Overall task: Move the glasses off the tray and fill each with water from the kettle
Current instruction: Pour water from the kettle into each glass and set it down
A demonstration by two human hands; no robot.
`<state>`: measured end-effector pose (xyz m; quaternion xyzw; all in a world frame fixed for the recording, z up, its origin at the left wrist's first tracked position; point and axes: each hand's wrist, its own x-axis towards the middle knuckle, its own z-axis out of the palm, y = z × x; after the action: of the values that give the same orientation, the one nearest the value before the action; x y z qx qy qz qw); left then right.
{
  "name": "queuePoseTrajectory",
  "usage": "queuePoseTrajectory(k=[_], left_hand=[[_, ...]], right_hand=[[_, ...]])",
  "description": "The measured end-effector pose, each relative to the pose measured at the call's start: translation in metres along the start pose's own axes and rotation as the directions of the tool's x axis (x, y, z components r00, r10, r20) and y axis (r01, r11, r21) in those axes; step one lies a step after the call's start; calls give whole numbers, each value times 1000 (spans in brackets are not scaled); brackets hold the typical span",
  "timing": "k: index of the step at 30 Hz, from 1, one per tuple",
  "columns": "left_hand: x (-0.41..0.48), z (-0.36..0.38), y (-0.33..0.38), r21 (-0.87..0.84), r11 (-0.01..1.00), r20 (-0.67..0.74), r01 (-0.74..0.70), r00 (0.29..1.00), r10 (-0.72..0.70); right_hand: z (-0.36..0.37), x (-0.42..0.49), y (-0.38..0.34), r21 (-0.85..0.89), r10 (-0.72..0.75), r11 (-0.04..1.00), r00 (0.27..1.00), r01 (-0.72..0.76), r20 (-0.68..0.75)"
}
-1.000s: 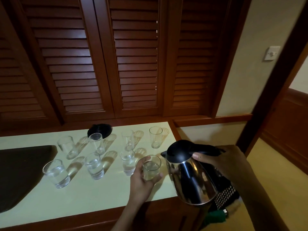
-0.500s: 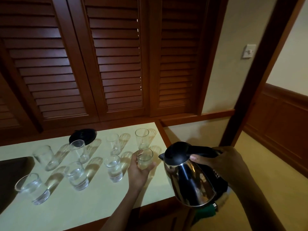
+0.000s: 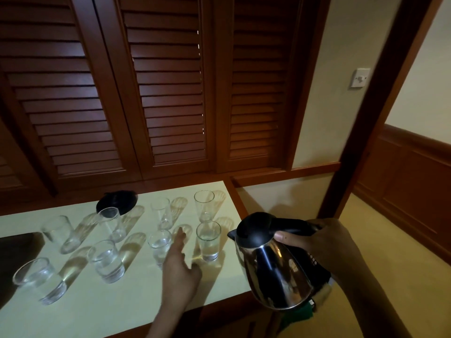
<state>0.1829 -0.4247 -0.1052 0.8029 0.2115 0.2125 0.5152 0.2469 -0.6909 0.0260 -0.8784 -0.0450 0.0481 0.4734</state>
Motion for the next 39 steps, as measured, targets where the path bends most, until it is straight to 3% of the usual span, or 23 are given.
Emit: queuePoseTrajectory(k=[2,6,11,15,19,27,30,34,39], left_hand=[[10,-19,19,-86,996,0,1,1000,-1],[69,-32,53,-59,998,-4,-27,1000,27],[147,0,54,190,974,182,127,970,-162],[174,25,45,397,895,203,203,931,-302],[193,35,30,457,863,199,214,921,-334],[209,47,16,283,943,288,177,922,-260],[207,45,13,223,967,234,123,956,-175],[204,27,39,15,1000,200,11,980,-14],[161,-13,82,-246,957,157,-154,968,196]], right_hand=[[0,0,-1,8,6,1000,1000,-6,0],[2,2,-4,-27,-6,1000,1000,6,4],[2,2,-10,-68,-39,997,999,39,4],[2,4,-9,-65,-47,997,999,48,11],[2,6,-7,-38,-26,999,999,27,18],[2,10,-8,-44,-1,999,1000,3,27],[3,12,-10,-61,-18,998,999,20,42],[0,13,-11,-72,-21,997,999,23,30],[-2,9,-14,-19,-13,1000,1000,13,28]])
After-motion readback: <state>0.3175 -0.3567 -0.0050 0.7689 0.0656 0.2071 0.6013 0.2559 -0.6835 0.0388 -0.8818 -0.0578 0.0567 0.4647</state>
